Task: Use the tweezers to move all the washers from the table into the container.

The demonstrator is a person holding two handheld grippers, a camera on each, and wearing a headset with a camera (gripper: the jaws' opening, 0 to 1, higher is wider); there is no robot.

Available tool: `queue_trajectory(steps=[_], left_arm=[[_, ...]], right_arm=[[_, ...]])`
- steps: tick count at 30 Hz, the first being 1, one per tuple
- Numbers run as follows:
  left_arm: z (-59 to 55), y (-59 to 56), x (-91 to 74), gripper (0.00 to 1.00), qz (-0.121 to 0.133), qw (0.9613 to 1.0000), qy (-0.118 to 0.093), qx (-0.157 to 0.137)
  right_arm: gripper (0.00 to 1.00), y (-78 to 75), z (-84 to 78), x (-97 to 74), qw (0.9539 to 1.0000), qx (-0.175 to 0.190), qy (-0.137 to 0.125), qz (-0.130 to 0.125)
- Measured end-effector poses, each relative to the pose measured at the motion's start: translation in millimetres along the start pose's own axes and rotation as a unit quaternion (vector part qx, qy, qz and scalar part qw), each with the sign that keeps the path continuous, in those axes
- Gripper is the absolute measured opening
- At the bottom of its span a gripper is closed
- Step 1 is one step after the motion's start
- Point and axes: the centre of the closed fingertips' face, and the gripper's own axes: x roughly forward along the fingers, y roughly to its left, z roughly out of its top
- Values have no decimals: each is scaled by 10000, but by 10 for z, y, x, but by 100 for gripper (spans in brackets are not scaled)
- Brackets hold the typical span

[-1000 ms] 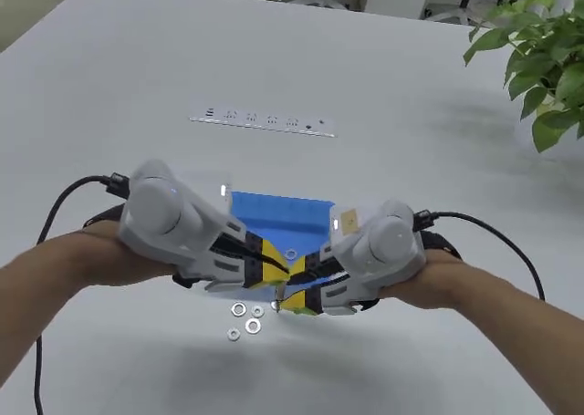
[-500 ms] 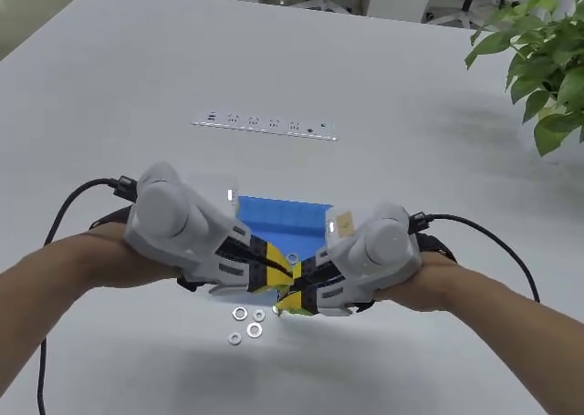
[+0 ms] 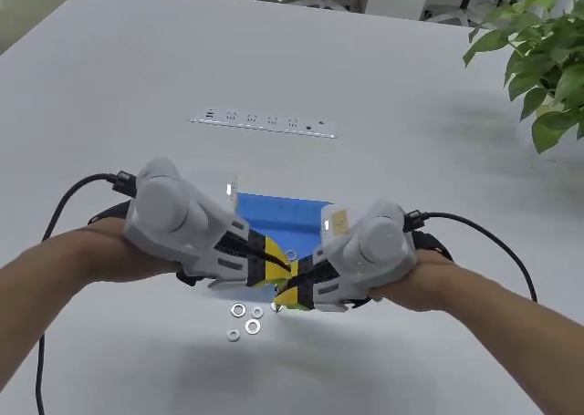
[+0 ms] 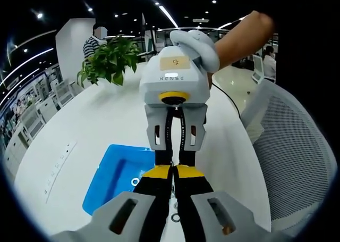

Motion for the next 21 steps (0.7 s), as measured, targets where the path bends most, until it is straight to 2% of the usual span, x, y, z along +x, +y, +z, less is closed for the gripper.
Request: queue_trajectory(steps=[12, 17, 21], left_arm=[[-14, 14, -13, 6, 58, 10000, 8, -72], [5, 30, -51, 6, 91, 9998, -100, -146], [18, 46, -95, 11, 136, 9995, -175, -235]], right_arm=[[6, -1, 8, 0, 10000, -27, 23, -9], [6, 8, 20, -6, 10000, -7, -6, -1], [6, 2, 30, -21, 10000, -6, -4, -2]])
